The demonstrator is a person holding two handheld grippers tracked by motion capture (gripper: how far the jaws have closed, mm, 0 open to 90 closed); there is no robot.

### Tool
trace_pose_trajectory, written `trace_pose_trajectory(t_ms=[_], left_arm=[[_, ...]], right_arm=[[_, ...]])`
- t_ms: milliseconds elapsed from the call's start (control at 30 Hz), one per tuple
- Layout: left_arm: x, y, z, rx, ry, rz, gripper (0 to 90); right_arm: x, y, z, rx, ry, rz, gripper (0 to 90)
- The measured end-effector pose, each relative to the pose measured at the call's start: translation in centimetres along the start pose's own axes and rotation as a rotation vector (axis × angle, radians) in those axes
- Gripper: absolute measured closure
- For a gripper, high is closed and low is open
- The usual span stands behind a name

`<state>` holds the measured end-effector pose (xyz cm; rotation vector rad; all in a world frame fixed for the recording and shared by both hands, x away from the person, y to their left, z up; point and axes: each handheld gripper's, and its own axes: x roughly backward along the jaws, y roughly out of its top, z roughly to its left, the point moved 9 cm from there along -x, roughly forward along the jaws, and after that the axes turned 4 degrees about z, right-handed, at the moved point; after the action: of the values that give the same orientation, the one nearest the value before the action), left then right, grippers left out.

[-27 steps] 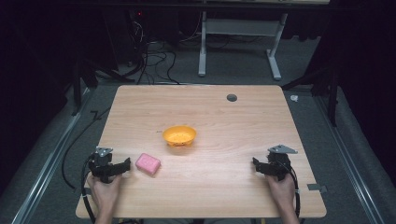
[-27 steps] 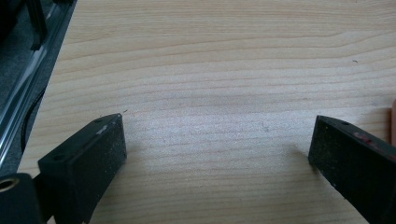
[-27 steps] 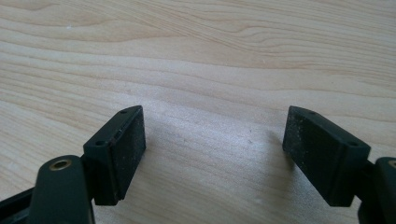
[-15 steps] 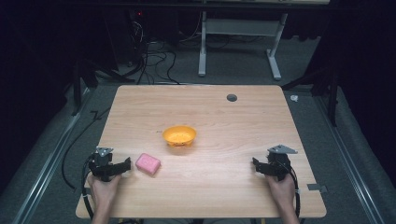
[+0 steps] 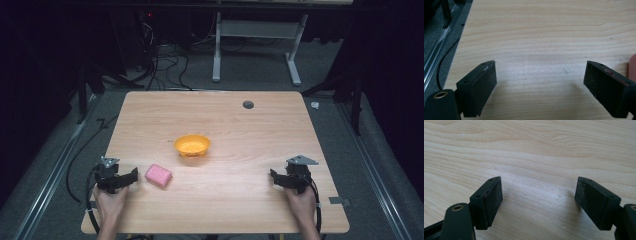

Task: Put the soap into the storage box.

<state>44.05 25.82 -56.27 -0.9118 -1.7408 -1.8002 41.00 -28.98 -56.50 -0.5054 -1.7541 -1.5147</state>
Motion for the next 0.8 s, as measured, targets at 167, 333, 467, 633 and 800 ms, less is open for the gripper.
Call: trace_pose_trajectory(t_ms=[167, 333, 467, 633, 800], left_arm=[[0.8, 0.6, -0.2, -0.012, -0.016, -0.018, 11.9], [1.6, 1.1, -0.5, -0.019, -0.04, -0.038, 11.3], [2.3, 1.4, -0.9, -0.023, -0.065, -0.049, 10.5], [3.5, 1.8, -1.7, -0.042, -0.092, -0.066, 9.5], [4.4, 2.0, -2.8, -0.061, -0.121, -0.073, 9.1]], right_arm=[[0.0, 0.0, 0.0, -0.001, 0.001, 0.0, 22.7], [0.0, 0.0, 0.0, 0.0, 0.0, 0.0, 22.8], [0.0, 0.0, 0.0, 0.0, 0.001, 0.0, 22.8], [0.0, 0.0, 0.0, -0.003, 0.001, 0.002, 22.8], [0.0, 0.0, 0.0, -0.003, 0.001, 0.002, 22.7]])
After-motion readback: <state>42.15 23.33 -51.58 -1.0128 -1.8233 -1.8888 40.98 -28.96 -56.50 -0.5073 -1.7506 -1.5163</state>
